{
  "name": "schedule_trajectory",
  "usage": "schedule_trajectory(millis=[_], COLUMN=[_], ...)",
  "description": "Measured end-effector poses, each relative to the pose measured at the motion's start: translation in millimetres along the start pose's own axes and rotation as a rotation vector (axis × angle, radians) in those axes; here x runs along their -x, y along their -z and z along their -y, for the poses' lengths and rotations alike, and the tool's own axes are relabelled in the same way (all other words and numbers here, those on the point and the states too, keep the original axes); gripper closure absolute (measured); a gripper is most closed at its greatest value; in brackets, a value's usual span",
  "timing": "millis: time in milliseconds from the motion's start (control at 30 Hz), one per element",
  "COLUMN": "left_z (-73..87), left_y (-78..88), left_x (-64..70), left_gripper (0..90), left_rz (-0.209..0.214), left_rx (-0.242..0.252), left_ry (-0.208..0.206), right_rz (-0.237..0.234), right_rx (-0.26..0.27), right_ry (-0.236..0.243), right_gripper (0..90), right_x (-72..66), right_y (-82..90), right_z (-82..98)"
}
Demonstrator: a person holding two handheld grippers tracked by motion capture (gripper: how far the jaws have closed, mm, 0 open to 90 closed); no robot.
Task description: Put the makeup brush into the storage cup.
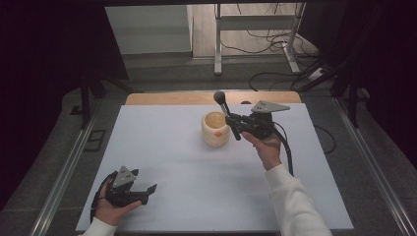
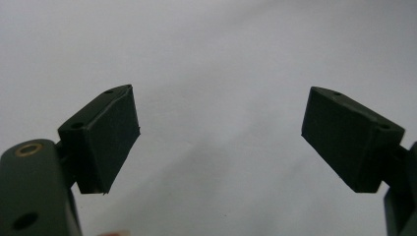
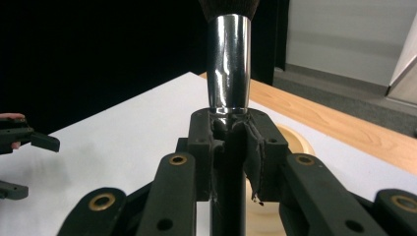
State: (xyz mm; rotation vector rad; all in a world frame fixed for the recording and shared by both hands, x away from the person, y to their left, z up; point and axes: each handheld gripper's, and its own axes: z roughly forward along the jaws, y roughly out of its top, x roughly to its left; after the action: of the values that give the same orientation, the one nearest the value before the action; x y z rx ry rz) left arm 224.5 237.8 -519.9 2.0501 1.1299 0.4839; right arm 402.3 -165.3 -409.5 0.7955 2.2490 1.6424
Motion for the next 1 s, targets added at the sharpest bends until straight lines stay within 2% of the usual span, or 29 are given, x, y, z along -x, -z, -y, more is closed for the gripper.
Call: schedule_trajectory(millis=[333, 867, 1000], left_z=[-0.3, -0.1, -0.1], left_y=[0.2, 0.9, 0.9], left_x=[-0.4, -0.7, -0.7], left_gripper=[14.7, 14.7, 14.7], left_rz=[0.0, 0.0, 0.002], left_rx=[0.002, 0.006, 0.006], left_ry=[0.0, 0.002, 0.002], right_rz=[0.01, 0.035, 0.028], right_rx=[0.013, 0.042, 0.047], right_ry=[0.007, -0.038, -0.053], right_gripper=[74.2, 74.1, 74.1], right_x=[0.1, 9.4, 12.5], right_y=[-10.8, -21.5, -25.2], right_z=[-8.1, -15.1, -16.7])
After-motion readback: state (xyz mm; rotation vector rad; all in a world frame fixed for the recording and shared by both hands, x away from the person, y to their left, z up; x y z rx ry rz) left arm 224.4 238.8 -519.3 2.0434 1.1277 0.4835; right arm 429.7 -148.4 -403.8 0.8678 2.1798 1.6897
